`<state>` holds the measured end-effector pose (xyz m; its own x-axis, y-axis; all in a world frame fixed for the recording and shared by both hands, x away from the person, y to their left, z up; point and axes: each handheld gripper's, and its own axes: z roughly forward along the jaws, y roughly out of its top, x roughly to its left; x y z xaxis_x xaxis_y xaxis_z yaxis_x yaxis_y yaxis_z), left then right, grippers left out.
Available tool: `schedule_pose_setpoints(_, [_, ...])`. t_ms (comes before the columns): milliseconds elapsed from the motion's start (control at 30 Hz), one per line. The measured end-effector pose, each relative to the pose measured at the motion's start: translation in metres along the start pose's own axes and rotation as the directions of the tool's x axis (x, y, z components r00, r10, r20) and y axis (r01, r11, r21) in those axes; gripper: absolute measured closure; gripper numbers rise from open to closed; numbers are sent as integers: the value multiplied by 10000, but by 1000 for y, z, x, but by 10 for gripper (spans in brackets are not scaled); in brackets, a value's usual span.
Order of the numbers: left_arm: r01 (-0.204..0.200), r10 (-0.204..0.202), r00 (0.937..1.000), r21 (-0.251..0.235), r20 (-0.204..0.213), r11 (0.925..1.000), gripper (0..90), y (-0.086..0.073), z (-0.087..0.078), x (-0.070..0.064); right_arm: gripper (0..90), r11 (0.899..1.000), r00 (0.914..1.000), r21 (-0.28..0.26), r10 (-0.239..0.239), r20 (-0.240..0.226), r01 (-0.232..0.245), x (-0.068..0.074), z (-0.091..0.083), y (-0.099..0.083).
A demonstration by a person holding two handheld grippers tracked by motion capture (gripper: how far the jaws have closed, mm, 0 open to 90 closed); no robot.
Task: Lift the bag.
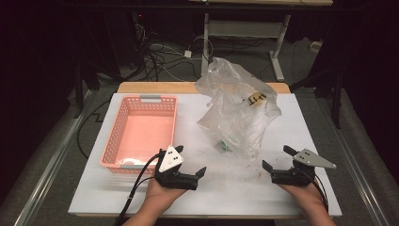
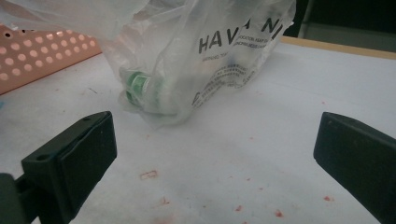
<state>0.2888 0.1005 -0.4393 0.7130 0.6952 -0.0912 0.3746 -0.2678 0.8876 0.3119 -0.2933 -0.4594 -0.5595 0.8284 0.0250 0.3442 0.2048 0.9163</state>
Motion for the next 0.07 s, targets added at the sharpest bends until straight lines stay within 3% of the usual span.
schedule_pose_setpoints(67, [-12, 12, 10000, 1, -25, 10000, 0, 0, 0, 0, 0, 10000, 10000, -67, 18, 36, -18, -1, 0, 0])
